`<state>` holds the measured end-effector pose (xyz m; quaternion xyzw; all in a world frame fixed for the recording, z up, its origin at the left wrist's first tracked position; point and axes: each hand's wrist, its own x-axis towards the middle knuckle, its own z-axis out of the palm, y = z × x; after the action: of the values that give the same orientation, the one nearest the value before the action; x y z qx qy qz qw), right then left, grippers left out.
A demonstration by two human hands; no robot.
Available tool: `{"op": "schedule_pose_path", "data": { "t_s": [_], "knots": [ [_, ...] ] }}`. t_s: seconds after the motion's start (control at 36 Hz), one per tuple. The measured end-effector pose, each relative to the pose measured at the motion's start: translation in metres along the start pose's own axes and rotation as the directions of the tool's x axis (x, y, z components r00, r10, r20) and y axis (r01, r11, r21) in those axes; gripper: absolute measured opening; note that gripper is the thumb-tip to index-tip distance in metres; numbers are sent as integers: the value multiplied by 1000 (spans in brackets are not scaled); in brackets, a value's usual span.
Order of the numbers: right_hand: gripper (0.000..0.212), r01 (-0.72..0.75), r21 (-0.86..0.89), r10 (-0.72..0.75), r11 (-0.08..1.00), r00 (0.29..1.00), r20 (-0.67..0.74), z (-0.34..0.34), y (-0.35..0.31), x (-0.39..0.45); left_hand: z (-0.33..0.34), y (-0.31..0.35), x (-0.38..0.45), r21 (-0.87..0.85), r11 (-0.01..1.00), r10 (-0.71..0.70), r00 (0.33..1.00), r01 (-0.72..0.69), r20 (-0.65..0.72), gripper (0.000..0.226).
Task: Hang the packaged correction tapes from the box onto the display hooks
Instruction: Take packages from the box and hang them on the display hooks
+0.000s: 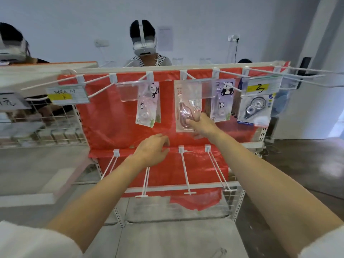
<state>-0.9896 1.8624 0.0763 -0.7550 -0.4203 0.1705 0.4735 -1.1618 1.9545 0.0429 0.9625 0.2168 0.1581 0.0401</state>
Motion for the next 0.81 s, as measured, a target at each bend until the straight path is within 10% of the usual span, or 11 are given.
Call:
{"op": "schedule_pose_path", "data": {
  "t_s": [0.31, 0.81],
  "knots": [
    [26, -48, -100, 43, 994, 998, -47, 1, -5, 27, 9, -7, 5, -1, 997, -76, 997, 76, 34, 18],
    [22, -80, -541, 45, 837, 996, -78, -3, 13, -29, 28, 12, 18, -113, 975, 203, 976, -193, 79, 7]
  ]
}}
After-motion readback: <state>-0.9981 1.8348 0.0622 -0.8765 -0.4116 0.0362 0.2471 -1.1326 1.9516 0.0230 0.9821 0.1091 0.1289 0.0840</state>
